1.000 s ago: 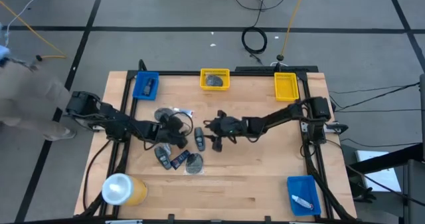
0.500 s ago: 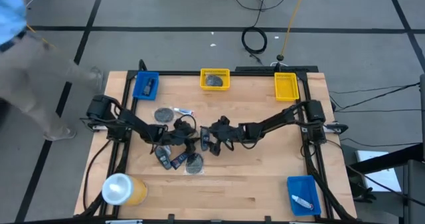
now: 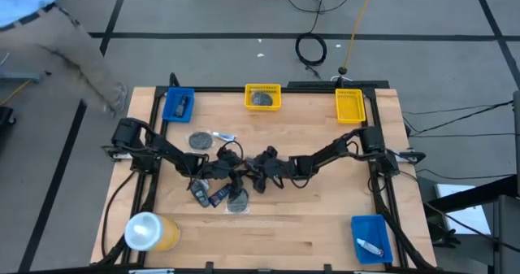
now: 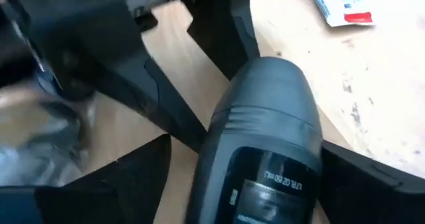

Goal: Pick & Place Travel size toiletries
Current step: Put the right deodorant into the right yellow bin

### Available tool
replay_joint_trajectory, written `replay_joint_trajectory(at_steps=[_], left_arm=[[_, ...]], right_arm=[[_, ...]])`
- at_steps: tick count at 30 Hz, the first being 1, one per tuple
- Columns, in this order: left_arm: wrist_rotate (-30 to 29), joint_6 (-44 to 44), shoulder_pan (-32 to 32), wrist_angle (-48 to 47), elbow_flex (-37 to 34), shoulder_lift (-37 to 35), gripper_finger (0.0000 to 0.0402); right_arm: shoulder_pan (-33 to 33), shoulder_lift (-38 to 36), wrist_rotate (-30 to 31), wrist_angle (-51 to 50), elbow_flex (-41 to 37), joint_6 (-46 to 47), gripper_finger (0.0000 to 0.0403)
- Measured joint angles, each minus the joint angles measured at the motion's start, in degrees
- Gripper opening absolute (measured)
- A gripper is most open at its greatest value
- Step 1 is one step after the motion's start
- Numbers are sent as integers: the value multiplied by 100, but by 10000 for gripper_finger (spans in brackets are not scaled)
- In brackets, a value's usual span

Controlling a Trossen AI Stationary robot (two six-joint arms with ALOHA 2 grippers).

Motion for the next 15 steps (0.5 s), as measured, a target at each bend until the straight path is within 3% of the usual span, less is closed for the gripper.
replay_joint_trajectory(at_steps=[5, 9, 15], left_arm=[[112, -91, -22, -917, 0, -610, 211], [-549, -282, -77, -1530, -1, -1068, 211], [-1530, -478, -111, -1305, 2, -879, 211]], right_arm=[[-32, -268, 14, -83, -301, -508, 247], [-158, -510, -51, -107, -583, -673, 193], [-403, -1484, 165, -726, -1072, -919, 193]])
